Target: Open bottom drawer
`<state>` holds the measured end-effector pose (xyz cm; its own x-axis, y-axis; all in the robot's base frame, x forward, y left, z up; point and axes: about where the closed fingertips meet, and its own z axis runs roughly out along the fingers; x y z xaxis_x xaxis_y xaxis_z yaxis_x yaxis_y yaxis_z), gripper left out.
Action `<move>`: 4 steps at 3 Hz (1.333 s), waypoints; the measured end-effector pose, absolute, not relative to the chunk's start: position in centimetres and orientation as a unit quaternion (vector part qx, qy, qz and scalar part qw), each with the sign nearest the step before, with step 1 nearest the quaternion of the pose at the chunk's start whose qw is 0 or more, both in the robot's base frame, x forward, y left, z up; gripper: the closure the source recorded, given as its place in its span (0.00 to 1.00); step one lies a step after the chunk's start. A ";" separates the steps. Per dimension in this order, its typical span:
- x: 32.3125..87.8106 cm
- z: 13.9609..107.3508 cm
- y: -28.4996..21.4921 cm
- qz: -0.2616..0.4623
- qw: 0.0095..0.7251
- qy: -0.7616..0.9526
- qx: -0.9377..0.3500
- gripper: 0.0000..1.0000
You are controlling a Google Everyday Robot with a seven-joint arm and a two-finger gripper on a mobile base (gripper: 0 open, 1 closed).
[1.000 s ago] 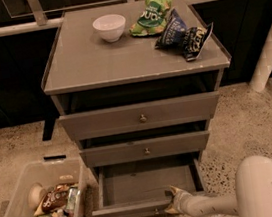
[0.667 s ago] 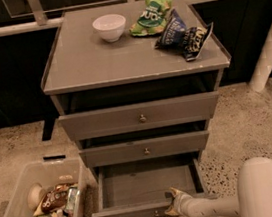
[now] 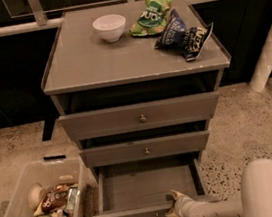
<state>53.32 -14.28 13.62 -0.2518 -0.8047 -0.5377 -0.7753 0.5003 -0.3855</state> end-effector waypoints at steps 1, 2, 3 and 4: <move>53.3 14.0 -14.3 -0.021 0.353 0.791 -0.499 1.00; 52.1 13.6 -14.3 -0.019 0.352 0.793 -0.497 1.00; 52.1 13.9 -14.3 -0.019 0.352 0.793 -0.497 1.00; 50.8 13.5 -14.3 -0.017 0.352 0.795 -0.495 1.00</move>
Offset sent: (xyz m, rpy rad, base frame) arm -0.3541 -0.0554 -0.1635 0.1011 0.1004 -0.1187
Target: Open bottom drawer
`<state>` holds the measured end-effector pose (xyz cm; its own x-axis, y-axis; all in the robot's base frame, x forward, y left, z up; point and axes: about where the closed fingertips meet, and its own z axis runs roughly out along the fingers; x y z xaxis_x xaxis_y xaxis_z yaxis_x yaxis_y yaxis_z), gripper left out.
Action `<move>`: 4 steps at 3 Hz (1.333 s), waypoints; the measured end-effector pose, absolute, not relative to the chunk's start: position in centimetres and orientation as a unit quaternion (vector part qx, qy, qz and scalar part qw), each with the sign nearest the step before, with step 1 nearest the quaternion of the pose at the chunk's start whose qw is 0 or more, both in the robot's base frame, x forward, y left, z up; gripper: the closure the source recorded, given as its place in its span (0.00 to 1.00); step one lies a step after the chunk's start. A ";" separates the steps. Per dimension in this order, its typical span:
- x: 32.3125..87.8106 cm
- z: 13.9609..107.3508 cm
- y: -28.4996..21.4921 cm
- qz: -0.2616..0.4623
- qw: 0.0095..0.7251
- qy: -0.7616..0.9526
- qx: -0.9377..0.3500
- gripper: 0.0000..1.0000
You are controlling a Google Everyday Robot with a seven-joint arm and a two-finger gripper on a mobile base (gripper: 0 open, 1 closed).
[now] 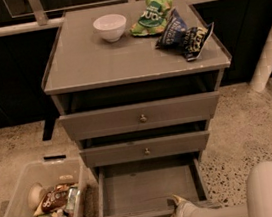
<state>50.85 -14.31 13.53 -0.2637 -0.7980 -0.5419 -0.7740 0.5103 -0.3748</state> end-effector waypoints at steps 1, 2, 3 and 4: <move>50.8 13.8 -14.3 -0.017 0.352 0.795 -0.495 1.00; 49.7 13.6 -14.3 -0.015 0.351 0.796 -0.492 1.00; 49.7 13.8 -14.3 -0.015 0.351 0.796 -0.492 1.00; 48.5 13.5 -14.3 -0.014 0.350 0.798 -0.490 1.00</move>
Offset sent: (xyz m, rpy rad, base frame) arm -0.3288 -0.0535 -0.1607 0.0841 0.0963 -0.1012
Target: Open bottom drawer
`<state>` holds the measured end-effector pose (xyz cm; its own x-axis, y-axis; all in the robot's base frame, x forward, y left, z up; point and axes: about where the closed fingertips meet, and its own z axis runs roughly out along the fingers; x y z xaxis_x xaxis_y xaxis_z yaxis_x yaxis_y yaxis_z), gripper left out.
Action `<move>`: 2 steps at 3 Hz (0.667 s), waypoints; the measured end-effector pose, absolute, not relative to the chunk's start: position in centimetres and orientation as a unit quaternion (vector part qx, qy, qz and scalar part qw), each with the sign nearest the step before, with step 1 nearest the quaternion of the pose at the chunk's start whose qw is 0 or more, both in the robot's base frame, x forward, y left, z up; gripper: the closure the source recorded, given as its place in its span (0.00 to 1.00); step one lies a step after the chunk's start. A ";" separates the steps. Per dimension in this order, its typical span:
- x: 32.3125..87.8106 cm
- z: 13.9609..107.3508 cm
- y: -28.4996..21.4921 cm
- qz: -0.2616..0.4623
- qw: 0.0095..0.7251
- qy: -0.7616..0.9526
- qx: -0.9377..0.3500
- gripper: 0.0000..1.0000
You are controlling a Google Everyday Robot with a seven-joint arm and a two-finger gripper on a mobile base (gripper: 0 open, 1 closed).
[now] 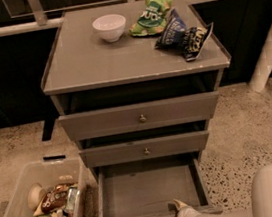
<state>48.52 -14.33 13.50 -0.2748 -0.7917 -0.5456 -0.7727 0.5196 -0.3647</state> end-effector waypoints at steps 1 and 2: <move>48.5 13.7 -14.3 -0.014 0.350 0.798 -0.490 1.00; 47.5 13.4 -14.3 -0.012 0.350 0.800 -0.488 1.00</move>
Offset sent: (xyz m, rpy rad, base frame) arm -0.3047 -0.0508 -0.1615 0.0836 0.0833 -0.0840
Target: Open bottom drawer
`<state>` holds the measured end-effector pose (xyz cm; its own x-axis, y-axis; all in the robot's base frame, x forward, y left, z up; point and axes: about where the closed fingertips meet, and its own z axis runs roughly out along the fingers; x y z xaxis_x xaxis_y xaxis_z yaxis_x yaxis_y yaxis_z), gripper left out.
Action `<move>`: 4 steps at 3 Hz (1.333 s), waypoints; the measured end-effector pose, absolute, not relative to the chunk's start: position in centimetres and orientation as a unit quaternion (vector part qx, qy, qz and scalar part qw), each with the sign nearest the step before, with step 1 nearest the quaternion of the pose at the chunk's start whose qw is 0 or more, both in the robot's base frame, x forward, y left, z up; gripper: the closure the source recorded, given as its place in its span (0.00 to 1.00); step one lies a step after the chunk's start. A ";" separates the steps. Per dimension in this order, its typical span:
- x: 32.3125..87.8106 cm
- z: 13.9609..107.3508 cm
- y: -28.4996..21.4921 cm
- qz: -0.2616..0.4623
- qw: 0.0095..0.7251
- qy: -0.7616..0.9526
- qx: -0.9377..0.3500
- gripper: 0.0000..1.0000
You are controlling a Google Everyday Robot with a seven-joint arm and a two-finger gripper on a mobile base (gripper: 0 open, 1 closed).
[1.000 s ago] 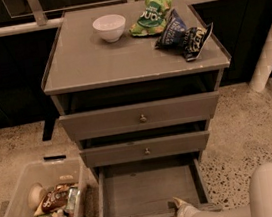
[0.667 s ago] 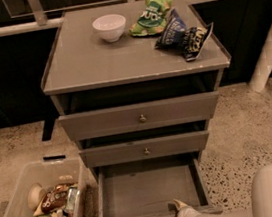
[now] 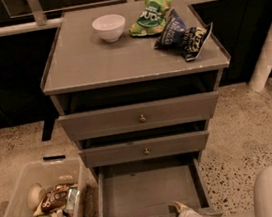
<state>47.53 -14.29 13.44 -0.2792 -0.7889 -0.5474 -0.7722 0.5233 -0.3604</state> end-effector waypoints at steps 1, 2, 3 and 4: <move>47.5 13.7 -14.3 -0.012 0.350 0.800 -0.488 0.81; 47.5 13.7 -14.3 -0.012 0.350 0.800 -0.488 0.58; 47.5 13.7 -14.3 -0.012 0.350 0.800 -0.488 0.35; 47.5 13.7 -14.3 -0.012 0.350 0.800 -0.488 0.12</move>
Offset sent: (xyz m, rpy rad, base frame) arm 0.0000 0.0001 0.0023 0.0000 0.0000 0.0001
